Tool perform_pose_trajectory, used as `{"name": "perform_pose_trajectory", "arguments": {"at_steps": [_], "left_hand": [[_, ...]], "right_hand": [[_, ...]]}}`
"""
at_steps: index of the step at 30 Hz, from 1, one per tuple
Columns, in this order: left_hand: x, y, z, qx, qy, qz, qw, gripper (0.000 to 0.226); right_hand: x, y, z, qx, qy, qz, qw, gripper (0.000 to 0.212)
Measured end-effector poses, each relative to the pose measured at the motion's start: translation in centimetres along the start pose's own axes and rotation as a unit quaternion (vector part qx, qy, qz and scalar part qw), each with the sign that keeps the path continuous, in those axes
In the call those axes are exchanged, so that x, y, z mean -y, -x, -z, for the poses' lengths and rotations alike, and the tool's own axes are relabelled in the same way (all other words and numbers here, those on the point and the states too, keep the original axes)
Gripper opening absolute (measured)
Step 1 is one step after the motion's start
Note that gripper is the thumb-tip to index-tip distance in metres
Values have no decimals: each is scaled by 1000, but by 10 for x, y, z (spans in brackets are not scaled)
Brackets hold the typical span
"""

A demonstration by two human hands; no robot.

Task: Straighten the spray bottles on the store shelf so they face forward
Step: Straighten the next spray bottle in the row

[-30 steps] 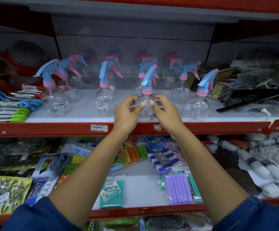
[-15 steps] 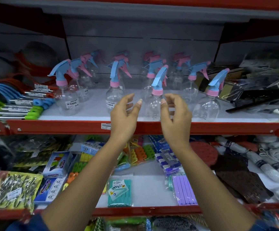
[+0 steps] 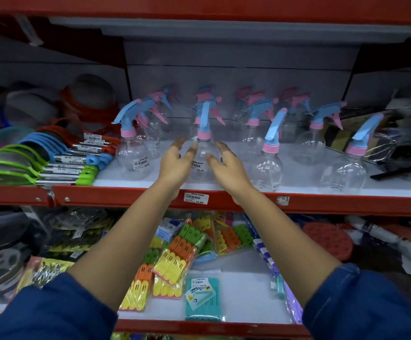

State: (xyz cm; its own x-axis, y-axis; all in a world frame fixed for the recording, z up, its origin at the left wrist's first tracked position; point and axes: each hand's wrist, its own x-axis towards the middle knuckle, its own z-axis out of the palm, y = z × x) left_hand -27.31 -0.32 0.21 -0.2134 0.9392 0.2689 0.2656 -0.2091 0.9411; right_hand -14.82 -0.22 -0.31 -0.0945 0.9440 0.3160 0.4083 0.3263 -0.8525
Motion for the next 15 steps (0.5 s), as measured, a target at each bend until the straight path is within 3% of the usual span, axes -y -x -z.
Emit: {"name": "perform_pose_trajectory", "arguments": {"at_steps": [3,15], "left_hand": [[8,-5,5,45,-8,-1,999,49],[17,16,29,52,-9,-55,997,47]], "right_hand": [[2,-9,-3,3,6,-11,1000,51],[7,22,-2,7,52,41,998,52]]}}
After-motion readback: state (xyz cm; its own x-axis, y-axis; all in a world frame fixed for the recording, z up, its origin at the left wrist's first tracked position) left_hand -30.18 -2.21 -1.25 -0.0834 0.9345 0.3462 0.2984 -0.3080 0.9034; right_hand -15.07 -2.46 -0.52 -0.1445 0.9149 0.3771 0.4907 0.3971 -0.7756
